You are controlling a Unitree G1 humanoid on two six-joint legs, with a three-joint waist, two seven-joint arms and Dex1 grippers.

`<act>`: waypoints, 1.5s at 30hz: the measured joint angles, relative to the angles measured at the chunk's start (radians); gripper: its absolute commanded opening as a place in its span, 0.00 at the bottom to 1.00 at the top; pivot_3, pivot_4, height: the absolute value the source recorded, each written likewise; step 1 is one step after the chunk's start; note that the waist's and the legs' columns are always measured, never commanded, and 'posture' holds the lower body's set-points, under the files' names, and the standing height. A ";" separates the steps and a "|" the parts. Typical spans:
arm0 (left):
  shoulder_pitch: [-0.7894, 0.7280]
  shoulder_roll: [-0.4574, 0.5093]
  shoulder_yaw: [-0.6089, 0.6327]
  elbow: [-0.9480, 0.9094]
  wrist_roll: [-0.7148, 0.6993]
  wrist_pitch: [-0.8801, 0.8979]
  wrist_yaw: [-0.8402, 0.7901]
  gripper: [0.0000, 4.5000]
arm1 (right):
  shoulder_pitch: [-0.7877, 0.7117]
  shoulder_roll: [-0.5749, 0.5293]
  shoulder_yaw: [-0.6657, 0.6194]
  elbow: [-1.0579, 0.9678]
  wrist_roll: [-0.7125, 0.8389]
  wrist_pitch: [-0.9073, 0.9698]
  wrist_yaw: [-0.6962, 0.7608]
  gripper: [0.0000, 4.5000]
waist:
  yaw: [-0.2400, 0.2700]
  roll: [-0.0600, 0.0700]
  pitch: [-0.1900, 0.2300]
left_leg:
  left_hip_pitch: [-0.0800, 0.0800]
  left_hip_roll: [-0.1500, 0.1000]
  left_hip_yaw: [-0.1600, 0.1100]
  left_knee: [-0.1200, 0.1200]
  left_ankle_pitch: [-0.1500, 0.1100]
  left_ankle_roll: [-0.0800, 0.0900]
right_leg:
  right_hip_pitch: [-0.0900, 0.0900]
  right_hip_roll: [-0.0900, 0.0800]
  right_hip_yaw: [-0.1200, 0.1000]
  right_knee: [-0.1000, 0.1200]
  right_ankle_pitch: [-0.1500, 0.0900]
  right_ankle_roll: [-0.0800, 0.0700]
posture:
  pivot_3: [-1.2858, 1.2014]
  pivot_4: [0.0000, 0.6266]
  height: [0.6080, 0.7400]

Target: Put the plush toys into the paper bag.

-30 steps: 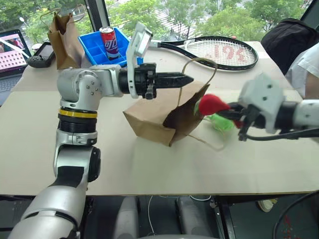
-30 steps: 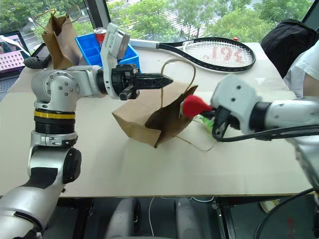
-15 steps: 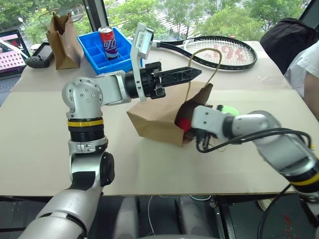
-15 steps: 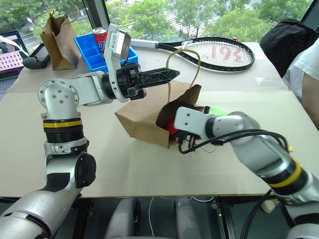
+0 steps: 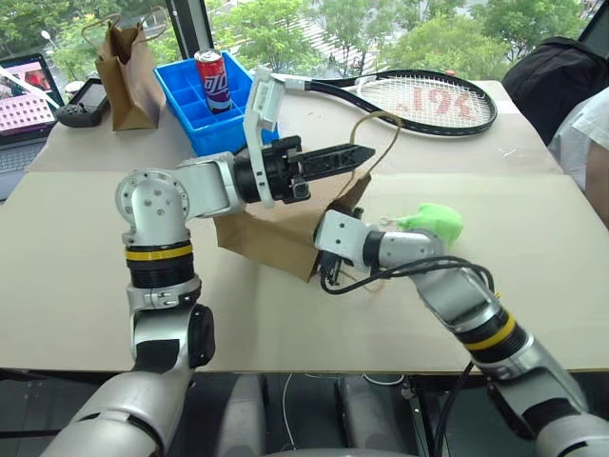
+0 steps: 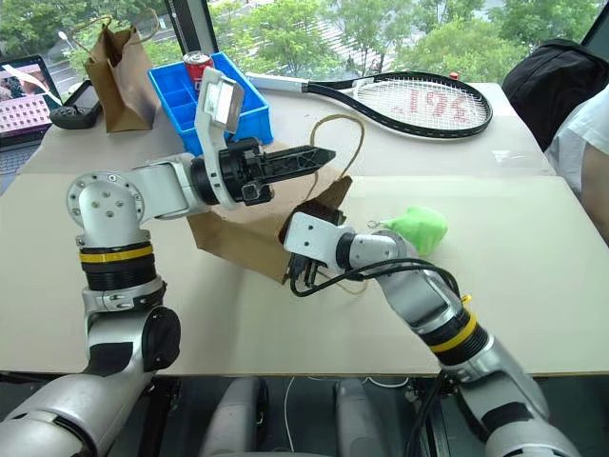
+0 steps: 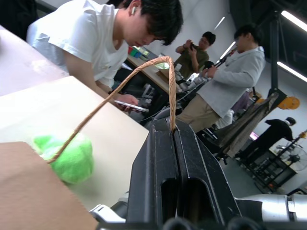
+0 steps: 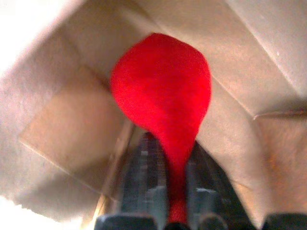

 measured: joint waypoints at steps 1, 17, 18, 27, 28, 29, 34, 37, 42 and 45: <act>0.006 0.013 -0.006 -0.003 0.001 -0.003 -0.002 0.00 | 0.013 0.014 -0.030 -0.017 0.017 0.023 -0.011 0.55 | 0.001 0.000 0.000 | 0.000 0.000 0.000 0.000 0.000 0.000 | 0.000 0.000 0.000 0.000 0.000 0.000 | 0.52 0.24 0.36; 0.129 0.125 -0.043 -0.018 0.047 -0.085 -0.046 0.00 | 0.232 -0.165 -0.598 -0.201 0.240 0.324 -0.082 0.85 | 0.013 0.000 0.000 | 0.000 -0.001 0.000 0.000 0.000 0.000 | 0.001 0.000 0.000 -0.003 0.000 0.000 | 0.52 0.24 0.36; 0.127 0.123 -0.042 -0.018 0.040 -0.085 -0.044 0.00 | 0.229 -0.186 -0.603 -0.155 0.219 0.308 -0.092 0.85 | 0.012 0.000 0.000 | 0.000 -0.001 0.000 0.000 0.000 0.000 | 0.001 0.000 0.000 -0.003 0.000 0.000 | 0.52 0.24 0.36; 0.094 0.125 -0.039 -0.017 0.031 -0.089 -0.035 0.00 | 0.193 -0.188 -0.462 0.180 0.083 0.073 -0.129 0.52 | 0.003 0.000 0.000 | 0.000 -0.001 0.001 0.000 0.000 0.000 | 0.001 0.000 0.001 -0.002 0.000 0.000 | 0.52 0.24 0.36; 0.093 0.126 -0.037 -0.016 0.030 -0.090 -0.035 0.00 | 0.195 -0.187 -0.458 0.194 0.074 0.047 -0.134 0.46 | 0.004 0.000 0.000 | 0.000 -0.001 0.001 0.000 0.000 0.000 | 0.001 0.000 0.001 -0.002 0.000 0.000 | 0.52 0.24 0.36; 0.093 0.127 -0.033 -0.015 0.027 -0.090 -0.034 0.00 | 0.197 -0.187 -0.457 0.196 0.073 0.034 -0.134 0.37 | 0.005 0.000 0.000 | 0.000 -0.001 0.001 0.000 0.000 0.000 | 0.001 0.000 0.001 -0.002 0.000 0.000 | 0.52 0.24 0.36; 0.085 0.127 -0.004 -0.011 -0.007 -0.089 -0.025 0.00 | 0.212 -0.229 -0.455 0.140 0.084 -0.001 -0.065 0.02 | 0.008 0.000 0.000 | 0.000 -0.001 0.001 0.000 0.000 0.000 | 0.001 0.000 0.001 -0.002 0.000 0.001 | 0.52 0.24 0.36; 0.077 0.123 0.000 -0.011 -0.023 -0.088 -0.011 0.00 | 0.176 -0.262 -0.433 0.028 0.123 0.000 0.025 0.00 | 0.003 0.000 0.000 | 0.000 0.000 0.001 -0.001 0.000 0.000 | 0.000 0.001 0.001 -0.002 0.000 0.001 | 0.52 0.24 0.36; 0.047 0.105 0.002 -0.011 -0.056 -0.087 0.018 0.00 | 0.036 -0.243 -0.314 -0.104 0.148 0.045 0.091 0.00 | 0.003 0.000 0.000 | 0.000 -0.001 0.000 -0.001 0.000 0.000 | 0.001 0.000 0.001 -0.003 0.000 0.000 | 0.52 0.24 0.36; 0.024 0.094 0.002 -0.012 -0.082 -0.086 0.033 0.00 | -0.015 -0.173 -0.209 -0.096 0.120 0.049 0.092 0.00 | 0.006 -0.001 0.000 | 0.000 -0.001 0.000 -0.001 0.000 0.000 | 0.001 0.000 0.001 -0.003 0.000 0.000 | 0.52 0.24 0.36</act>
